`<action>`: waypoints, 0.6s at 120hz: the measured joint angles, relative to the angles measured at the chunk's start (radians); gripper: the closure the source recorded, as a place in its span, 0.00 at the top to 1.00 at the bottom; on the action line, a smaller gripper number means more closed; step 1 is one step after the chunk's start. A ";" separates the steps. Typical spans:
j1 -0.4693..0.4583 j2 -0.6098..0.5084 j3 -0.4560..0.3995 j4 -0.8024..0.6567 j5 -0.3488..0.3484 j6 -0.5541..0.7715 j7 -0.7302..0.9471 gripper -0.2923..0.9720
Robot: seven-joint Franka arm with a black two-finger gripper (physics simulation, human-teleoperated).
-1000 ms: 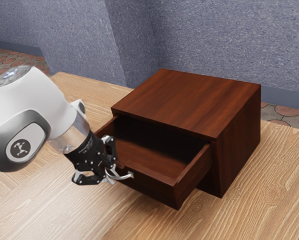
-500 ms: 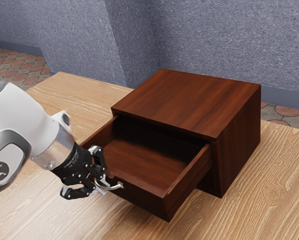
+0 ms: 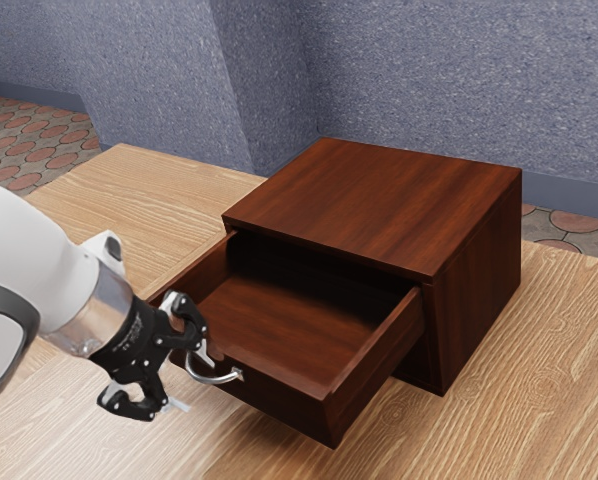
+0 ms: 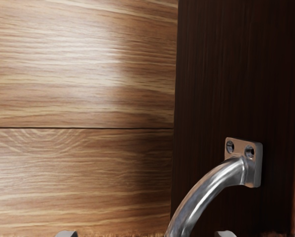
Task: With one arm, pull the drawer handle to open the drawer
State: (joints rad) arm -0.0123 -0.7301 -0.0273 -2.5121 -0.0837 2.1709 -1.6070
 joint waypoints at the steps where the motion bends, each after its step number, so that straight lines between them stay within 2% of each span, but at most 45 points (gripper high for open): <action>1: 0.000 0.000 -0.001 0.000 0.000 0.000 0.000 0.52; 13: 0.006 -0.002 -0.020 0.029 0.002 -0.006 -0.002 0.62; 22: 0.036 0.025 -0.054 0.117 0.005 -0.033 -0.003 0.67; 26: 0.056 0.071 -0.065 0.207 0.007 -0.063 -0.004 0.68; 37: 0.118 0.276 -0.104 0.591 0.010 -0.226 -0.005 0.71; 42: 0.124 0.350 -0.091 0.730 0.017 -0.304 -0.006 0.72; 45: 0.106 0.375 -0.054 0.770 0.025 -0.344 -0.006 0.73; 50: 0.042 0.400 0.031 0.803 0.041 -0.400 -0.007 0.74; 55: -0.015 0.412 0.077 0.817 0.056 -0.446 -0.021 0.74; 72: -0.047 0.387 0.111 0.736 0.066 -0.546 -0.061 0.76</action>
State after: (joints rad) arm -0.0589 -0.3433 0.0834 -1.7761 -0.0178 1.6245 -1.6675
